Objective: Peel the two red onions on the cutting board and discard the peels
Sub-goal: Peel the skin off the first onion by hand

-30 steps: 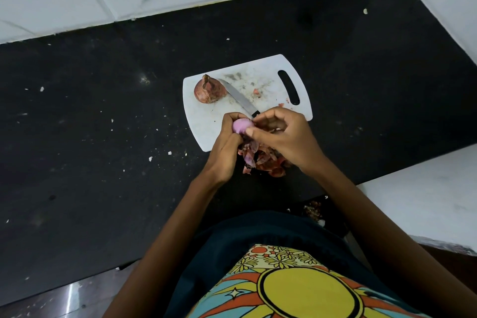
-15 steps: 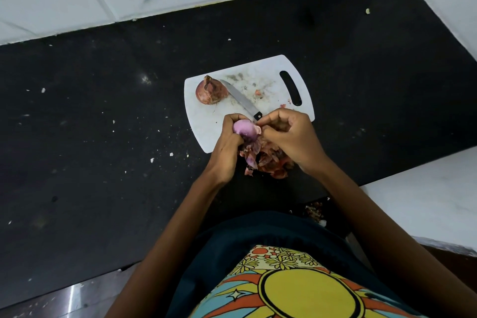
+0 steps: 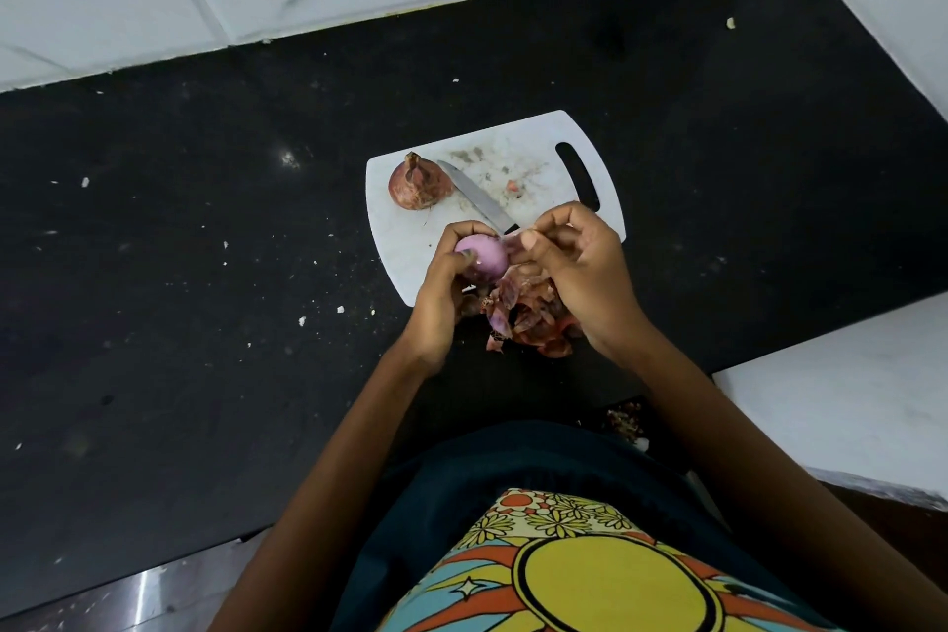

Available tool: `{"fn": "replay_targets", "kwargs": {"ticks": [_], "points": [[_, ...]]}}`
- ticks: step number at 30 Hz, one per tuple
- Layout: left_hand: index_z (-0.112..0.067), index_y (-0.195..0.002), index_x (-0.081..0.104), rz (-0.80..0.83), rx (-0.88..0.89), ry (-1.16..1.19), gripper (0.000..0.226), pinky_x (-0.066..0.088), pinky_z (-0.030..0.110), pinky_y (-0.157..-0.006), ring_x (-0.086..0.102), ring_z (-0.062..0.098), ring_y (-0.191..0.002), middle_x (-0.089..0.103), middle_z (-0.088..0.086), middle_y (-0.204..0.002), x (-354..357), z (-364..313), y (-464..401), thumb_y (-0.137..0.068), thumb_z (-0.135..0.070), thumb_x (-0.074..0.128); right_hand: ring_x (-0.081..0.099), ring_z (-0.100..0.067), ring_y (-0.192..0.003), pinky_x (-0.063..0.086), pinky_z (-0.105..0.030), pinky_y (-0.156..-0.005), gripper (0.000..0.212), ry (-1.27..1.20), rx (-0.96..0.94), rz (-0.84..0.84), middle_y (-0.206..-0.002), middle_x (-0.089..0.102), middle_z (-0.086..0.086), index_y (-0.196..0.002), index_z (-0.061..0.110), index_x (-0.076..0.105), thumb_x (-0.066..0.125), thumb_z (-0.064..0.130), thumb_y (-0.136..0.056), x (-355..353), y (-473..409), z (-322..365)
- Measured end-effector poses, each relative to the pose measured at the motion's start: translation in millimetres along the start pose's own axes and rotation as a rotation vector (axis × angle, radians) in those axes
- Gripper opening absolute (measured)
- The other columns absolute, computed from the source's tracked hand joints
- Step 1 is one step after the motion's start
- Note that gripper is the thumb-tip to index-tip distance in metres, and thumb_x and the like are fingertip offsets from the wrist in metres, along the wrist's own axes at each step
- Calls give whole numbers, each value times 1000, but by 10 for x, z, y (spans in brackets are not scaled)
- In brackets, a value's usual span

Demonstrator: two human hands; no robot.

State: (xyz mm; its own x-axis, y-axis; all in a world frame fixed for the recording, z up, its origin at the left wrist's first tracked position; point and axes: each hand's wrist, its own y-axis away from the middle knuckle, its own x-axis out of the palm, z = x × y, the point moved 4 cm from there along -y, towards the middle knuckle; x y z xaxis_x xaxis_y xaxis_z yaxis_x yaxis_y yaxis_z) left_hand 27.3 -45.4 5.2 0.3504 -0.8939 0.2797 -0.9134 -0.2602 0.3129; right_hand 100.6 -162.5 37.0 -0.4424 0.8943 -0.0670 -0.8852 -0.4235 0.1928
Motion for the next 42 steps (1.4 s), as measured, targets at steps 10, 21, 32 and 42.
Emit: {"fn": "replay_targets", "kwargs": {"ticks": [10,21,32,42], "points": [[-7,-117,50,-45,-165,280,36,50,19,-56,63,8,-63,60,9,-95,-45,75,11,-99,-26,26,69,-17,-73,56,-25,-63,7,-346,222,-140,-86,70,-12,-95,6,56,61,3,-90,-166,-49,-74],[-16,-85,53,-40,-201,233,42,41,18,-46,51,9,-50,65,-3,-69,-6,28,19,-100,-48,32,51,16,-62,35,-5,-59,16,612,-152,131,-61,51,20,-77,2,65,65,11,-89,-66,18,1],[-4,-94,50,15,-144,113,73,45,52,-80,57,33,-75,62,31,-93,76,-86,81,-76,-74,38,69,-12,-82,57,-24,-73,19,193,-89,186,-93,71,-6,-100,4,68,72,10,-82,98,52,83],[-11,-99,59,-60,-215,384,60,47,20,-41,60,10,-48,74,5,-80,4,38,15,-98,-55,19,58,-19,-54,46,-29,-51,26,317,-150,-97,-65,65,-7,-83,8,67,55,27,-96,-98,35,-25]]}}
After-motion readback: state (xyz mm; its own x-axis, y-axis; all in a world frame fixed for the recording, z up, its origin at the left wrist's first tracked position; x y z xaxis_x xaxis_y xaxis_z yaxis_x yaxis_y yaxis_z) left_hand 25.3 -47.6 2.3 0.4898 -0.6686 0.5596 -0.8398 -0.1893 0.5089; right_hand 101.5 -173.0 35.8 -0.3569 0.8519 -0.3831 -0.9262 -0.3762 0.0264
